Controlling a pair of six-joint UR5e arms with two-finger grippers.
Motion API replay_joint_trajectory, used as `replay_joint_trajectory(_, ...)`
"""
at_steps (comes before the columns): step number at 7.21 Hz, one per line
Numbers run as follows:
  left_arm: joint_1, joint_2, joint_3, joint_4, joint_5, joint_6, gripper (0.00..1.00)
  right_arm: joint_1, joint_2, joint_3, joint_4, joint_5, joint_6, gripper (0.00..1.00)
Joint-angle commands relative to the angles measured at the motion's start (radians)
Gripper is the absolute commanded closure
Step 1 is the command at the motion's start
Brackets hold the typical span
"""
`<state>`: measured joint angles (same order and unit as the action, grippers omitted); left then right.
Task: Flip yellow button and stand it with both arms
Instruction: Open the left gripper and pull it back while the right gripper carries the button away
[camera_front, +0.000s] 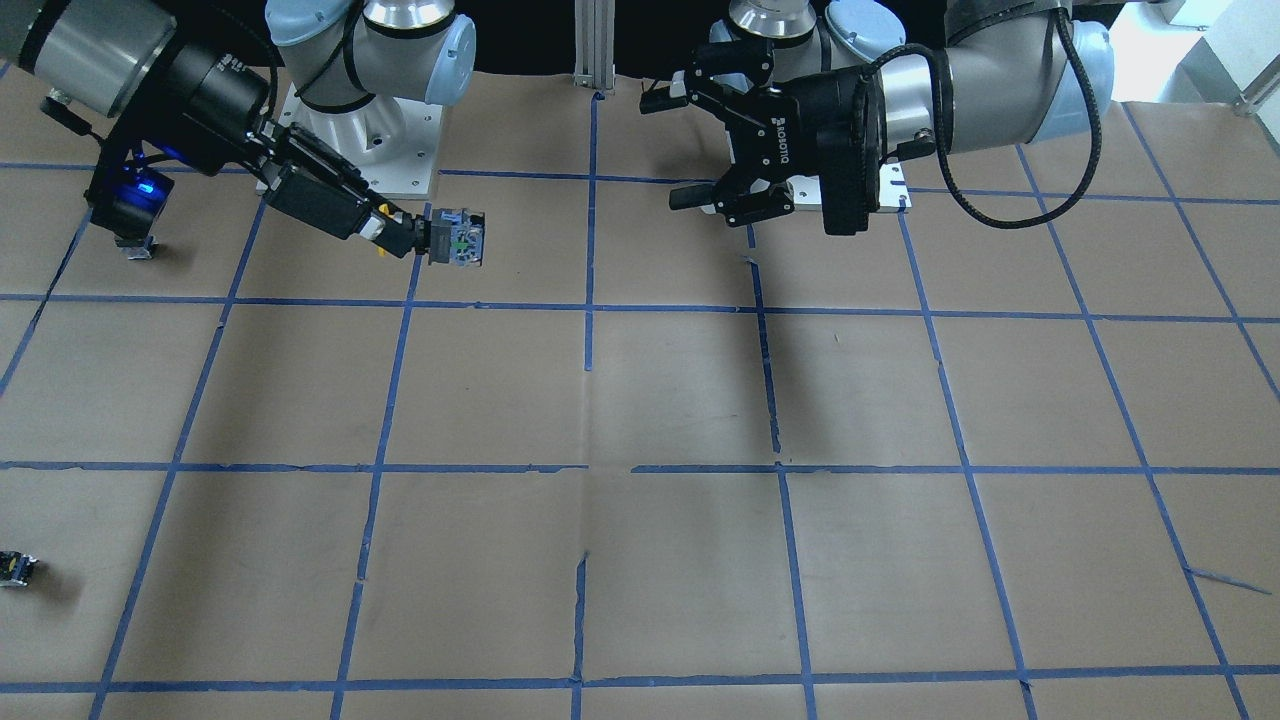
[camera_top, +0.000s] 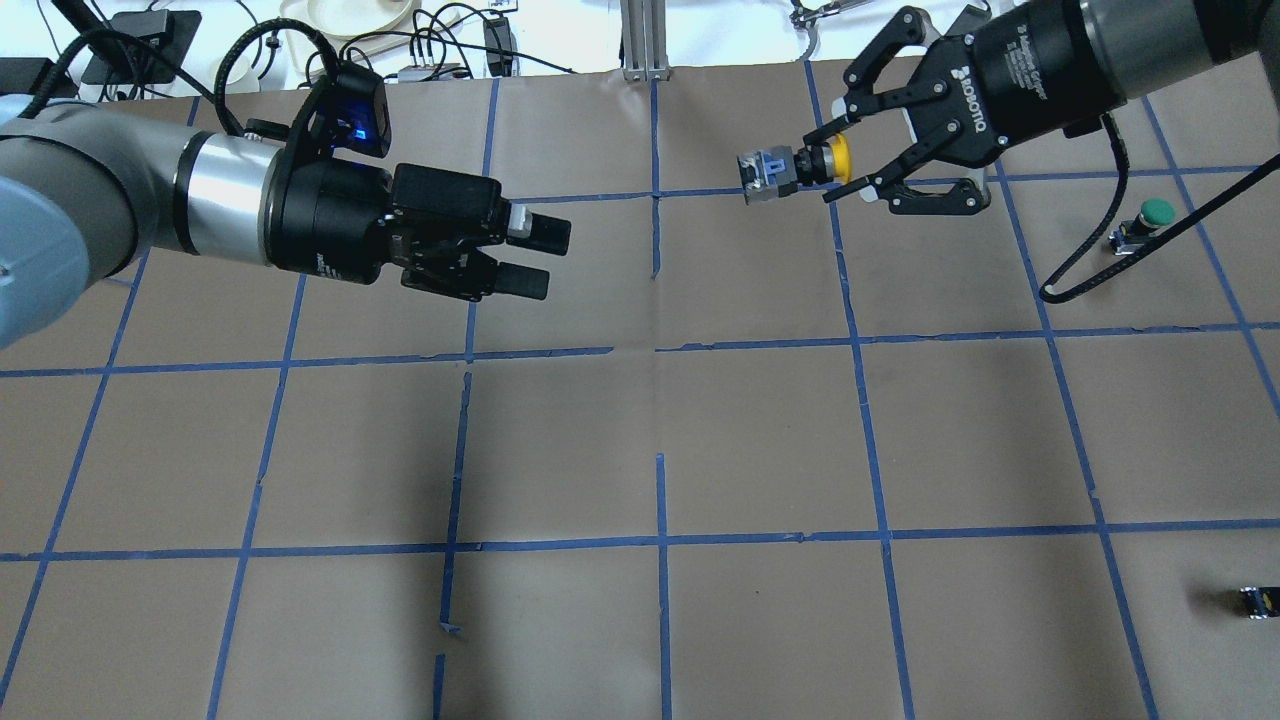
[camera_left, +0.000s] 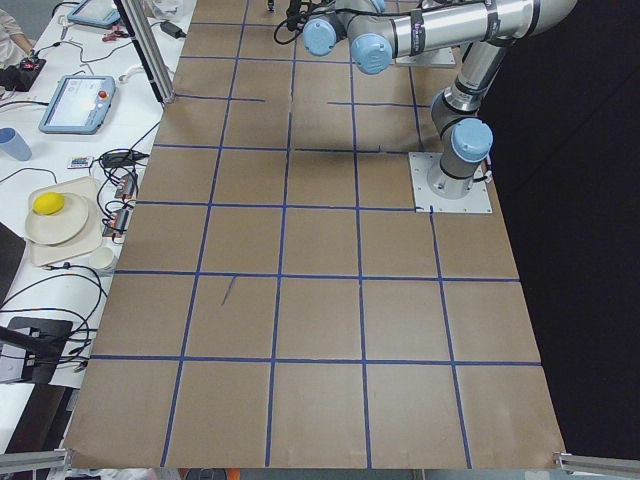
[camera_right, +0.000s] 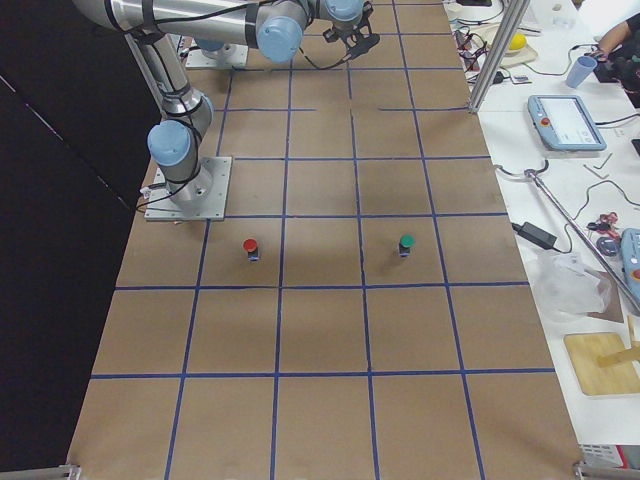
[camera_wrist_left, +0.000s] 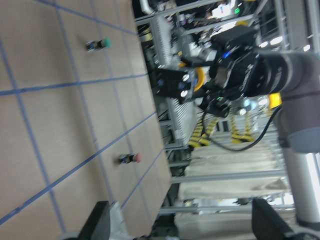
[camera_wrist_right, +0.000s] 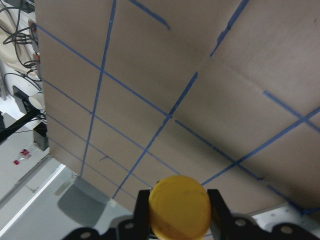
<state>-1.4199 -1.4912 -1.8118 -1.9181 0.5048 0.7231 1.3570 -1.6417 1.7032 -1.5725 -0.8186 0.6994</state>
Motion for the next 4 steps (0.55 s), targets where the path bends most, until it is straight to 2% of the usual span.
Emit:
replay_joint_trajectory(1,0.001,-0.006,-0.006,0.202,0.302,-0.178,0.00,-0.027,-0.001,0.054,-0.001,-0.275,-0.415,0.81)
replay_joint_trajectory(2,-0.007,-0.006,-0.015,0.206,0.398,-0.179,0.00,-0.042,-0.004,0.088,-0.014,-0.378,-0.636,0.81)
replay_joint_trajectory(3,-0.007,-0.006,-0.003,0.212,0.505,-0.180,0.00,-0.085,-0.003,0.137,-0.030,-0.434,-0.826,0.81)
replay_joint_trajectory(4,-0.007,-0.007,-0.006,0.265,0.584,-0.185,0.00,-0.146,-0.004,0.197,-0.135,-0.450,-0.960,0.81)
